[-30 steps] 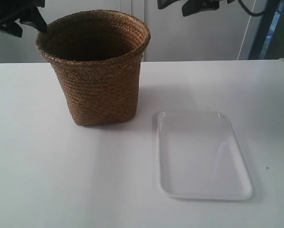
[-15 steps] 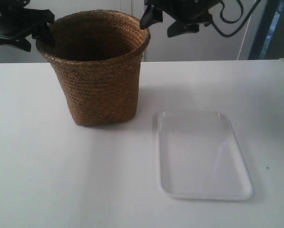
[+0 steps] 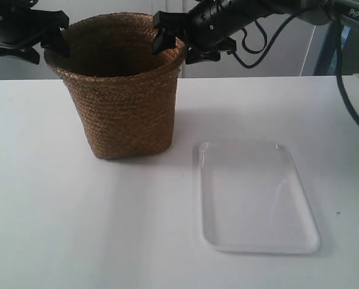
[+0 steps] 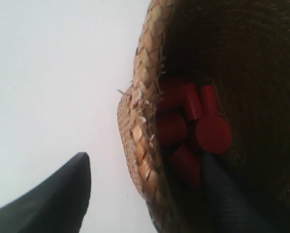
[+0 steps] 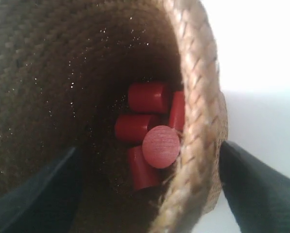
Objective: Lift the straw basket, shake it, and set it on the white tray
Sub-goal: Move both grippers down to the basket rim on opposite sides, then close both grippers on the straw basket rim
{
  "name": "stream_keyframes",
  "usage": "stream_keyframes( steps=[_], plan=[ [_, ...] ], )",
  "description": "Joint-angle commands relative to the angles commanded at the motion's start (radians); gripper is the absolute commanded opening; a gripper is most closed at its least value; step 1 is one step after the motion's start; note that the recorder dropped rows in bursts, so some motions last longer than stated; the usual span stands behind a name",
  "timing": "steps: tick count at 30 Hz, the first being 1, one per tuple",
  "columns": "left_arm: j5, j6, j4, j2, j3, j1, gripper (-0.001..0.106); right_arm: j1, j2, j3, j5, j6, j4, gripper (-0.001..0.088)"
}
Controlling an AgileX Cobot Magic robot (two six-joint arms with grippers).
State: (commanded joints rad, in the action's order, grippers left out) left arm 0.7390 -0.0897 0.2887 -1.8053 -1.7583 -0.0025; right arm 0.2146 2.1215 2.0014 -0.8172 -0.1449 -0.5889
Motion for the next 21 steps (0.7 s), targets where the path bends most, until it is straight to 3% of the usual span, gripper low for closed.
stream_keyframes(
  steps=[8, 10, 15, 18, 21],
  plan=[
    [-0.04, -0.007, 0.081, -0.077, 0.0, 0.0, 0.068, 0.0, 0.0, 0.0, 0.043, -0.015, 0.071, 0.0722],
    [-0.038, 0.005, 0.1, -0.09, 0.0, 0.0, 0.068, 0.0, 0.0, 0.0, 0.071, -0.015, 0.071, 0.068],
    [-0.067, 0.012, 0.205, -0.092, 0.0, 0.0, 0.047, 0.0, 0.017, 0.0, 0.111, 0.069, 0.066, 0.0465],
    [-0.069, 0.015, 0.257, -0.092, 0.0, 0.0, 0.027, 0.0, 0.036, 0.0, 0.045, 0.076, 0.066, 0.0273],
    [-0.059, 0.026, 0.277, -0.092, 0.0, 0.0, 0.008, 0.0, 0.042, 0.0, 0.0, 0.076, 0.066, 0.0018]
  ],
)
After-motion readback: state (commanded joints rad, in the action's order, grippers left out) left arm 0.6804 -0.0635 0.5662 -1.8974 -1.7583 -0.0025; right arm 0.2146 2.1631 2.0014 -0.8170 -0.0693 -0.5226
